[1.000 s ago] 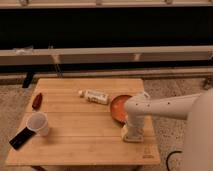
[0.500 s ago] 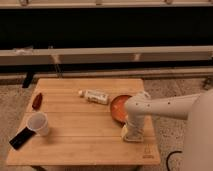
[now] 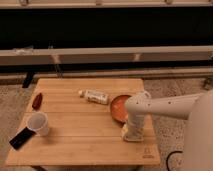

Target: Place the white sponge in the ceramic bowl

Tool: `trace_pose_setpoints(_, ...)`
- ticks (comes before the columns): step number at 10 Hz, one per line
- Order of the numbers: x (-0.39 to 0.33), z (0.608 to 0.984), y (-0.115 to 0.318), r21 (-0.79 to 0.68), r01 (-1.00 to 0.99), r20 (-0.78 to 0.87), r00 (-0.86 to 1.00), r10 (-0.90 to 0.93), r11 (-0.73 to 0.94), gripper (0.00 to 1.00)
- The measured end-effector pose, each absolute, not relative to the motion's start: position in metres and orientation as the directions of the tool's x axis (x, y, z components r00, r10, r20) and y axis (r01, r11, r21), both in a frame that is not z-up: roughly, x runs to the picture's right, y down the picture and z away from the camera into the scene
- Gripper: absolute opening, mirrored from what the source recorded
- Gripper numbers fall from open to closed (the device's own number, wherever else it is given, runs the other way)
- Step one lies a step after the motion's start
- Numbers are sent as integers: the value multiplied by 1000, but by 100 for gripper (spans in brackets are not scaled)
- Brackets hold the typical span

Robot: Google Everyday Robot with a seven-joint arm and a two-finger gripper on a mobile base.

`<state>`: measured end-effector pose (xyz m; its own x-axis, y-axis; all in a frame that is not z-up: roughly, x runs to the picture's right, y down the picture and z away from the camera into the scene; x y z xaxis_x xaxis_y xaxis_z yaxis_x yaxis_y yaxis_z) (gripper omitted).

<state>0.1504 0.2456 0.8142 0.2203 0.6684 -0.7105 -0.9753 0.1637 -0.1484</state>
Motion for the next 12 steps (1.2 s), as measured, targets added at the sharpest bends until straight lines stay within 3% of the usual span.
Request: trace_pose_setpoints(12,145,813,227,-192,-965,-696,262,668,177,0)
